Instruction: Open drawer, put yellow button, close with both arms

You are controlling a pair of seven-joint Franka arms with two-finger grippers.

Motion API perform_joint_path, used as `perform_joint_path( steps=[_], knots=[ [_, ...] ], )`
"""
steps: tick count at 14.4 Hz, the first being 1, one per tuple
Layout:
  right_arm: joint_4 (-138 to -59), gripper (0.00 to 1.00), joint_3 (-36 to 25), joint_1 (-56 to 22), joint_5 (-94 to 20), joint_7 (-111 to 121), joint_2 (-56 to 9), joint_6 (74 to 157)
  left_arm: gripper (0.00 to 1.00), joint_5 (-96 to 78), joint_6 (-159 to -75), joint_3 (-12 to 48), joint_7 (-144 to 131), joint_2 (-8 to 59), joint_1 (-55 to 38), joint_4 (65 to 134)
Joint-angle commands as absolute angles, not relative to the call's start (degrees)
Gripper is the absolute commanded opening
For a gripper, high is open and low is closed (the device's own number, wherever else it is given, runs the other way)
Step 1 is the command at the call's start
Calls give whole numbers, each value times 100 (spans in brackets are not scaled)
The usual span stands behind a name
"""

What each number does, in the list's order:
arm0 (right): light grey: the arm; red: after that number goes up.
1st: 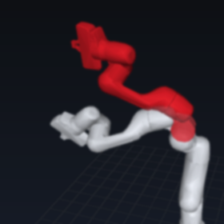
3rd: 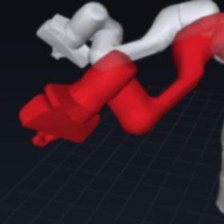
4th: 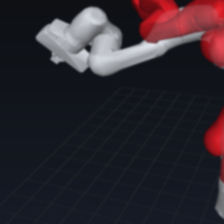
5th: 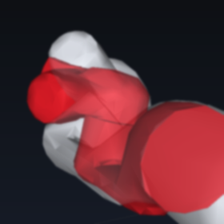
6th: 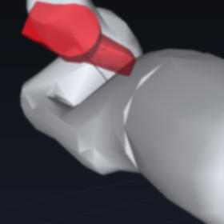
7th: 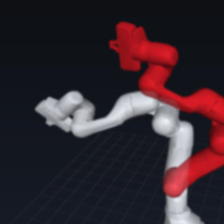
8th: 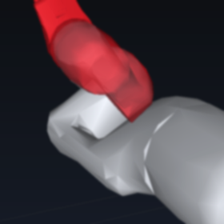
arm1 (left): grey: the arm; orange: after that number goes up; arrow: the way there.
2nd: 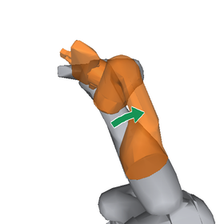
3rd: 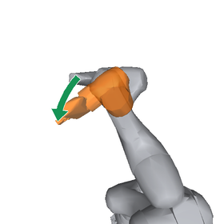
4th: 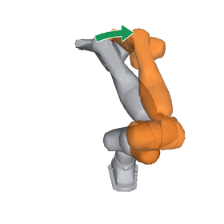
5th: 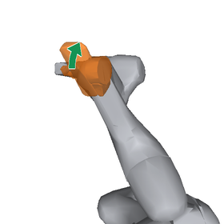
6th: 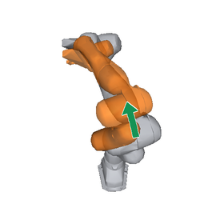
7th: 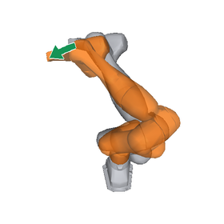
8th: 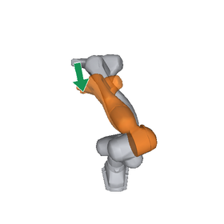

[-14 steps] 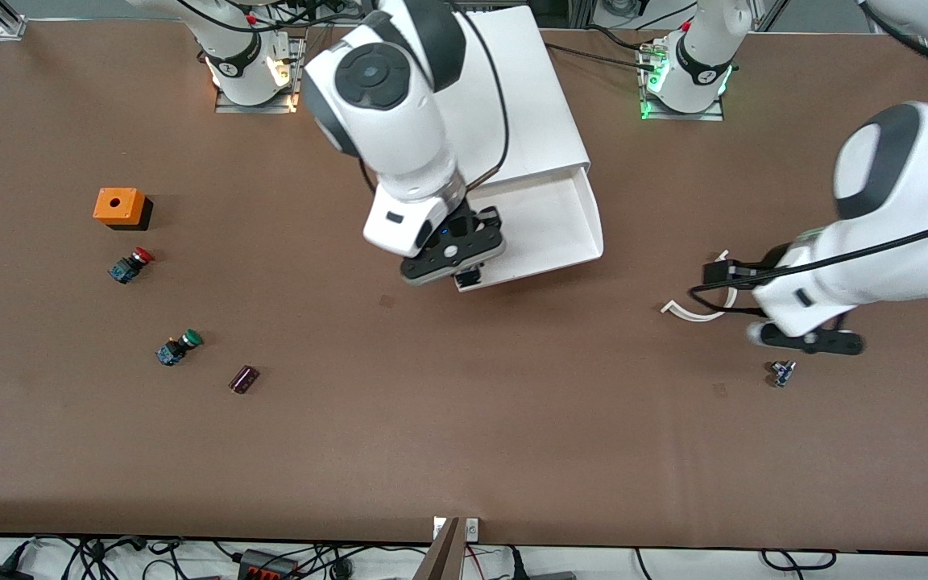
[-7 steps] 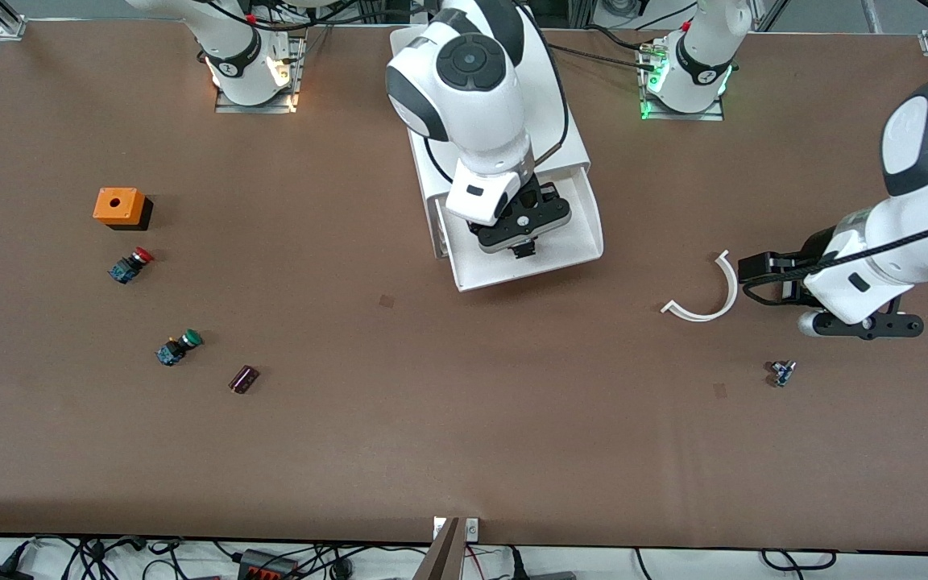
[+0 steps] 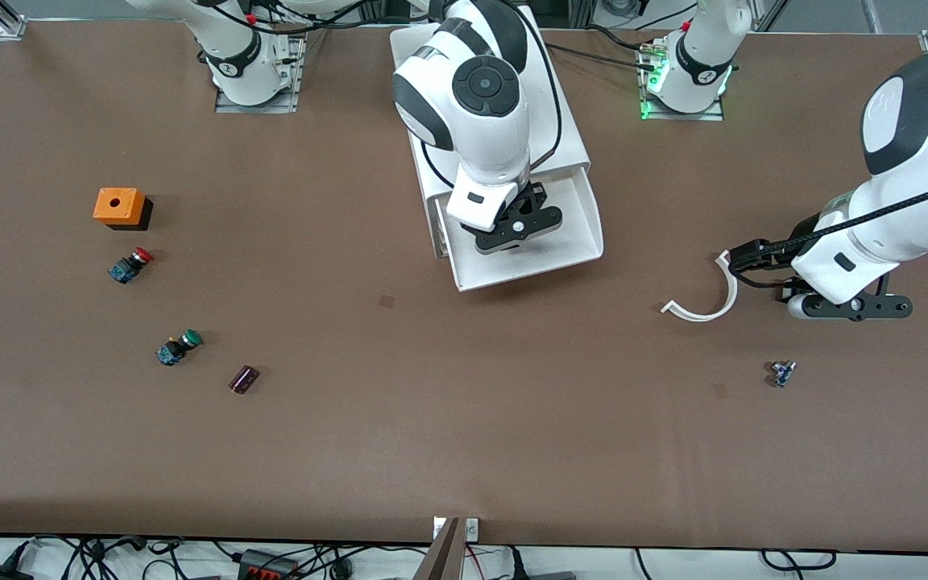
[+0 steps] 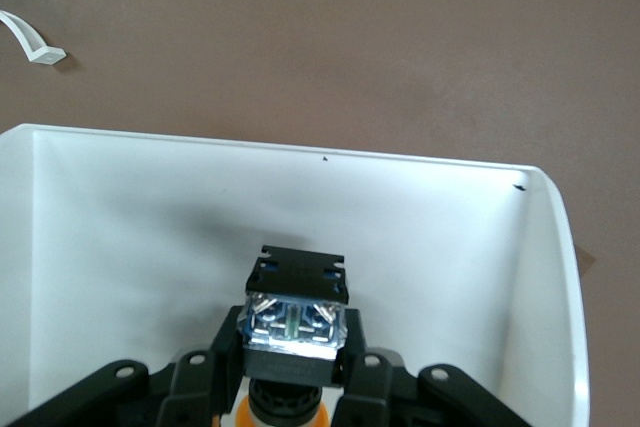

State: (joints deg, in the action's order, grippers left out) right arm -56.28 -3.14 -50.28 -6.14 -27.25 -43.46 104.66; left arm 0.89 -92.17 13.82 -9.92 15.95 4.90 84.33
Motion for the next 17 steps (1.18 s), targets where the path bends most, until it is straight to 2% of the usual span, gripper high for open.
perform_joint_path(
  steps=[1, 9, 10, 11, 17],
  knots=[
    [-5520, 0, -273, -5045, -624, -2821, -4377, 10458, 100, 246, -9325, 1433, -1063, 1406, 536, 8657],
    [-5528, 0, -281, -5106, -615, -2830, -4588, 10705, 100, 246, -9316, 1433, -1063, 1406, 527, 8649],
    [-5520, 17, -299, -5106, -607, -2830, -4579, 10714, 100, 246, -9308, 1433, -1063, 1406, 527, 8657],
    [-5502, 99, -325, -5089, -615, -2830, -4562, 10723, 100, 246, -9308, 1433, -1063, 1406, 527, 8649],
    [-5265, 100, -325, -4878, -624, -3533, -4167, 10609, 100, 237, -9316, 1433, -1081, 1406, 501, 8631]
  ],
)
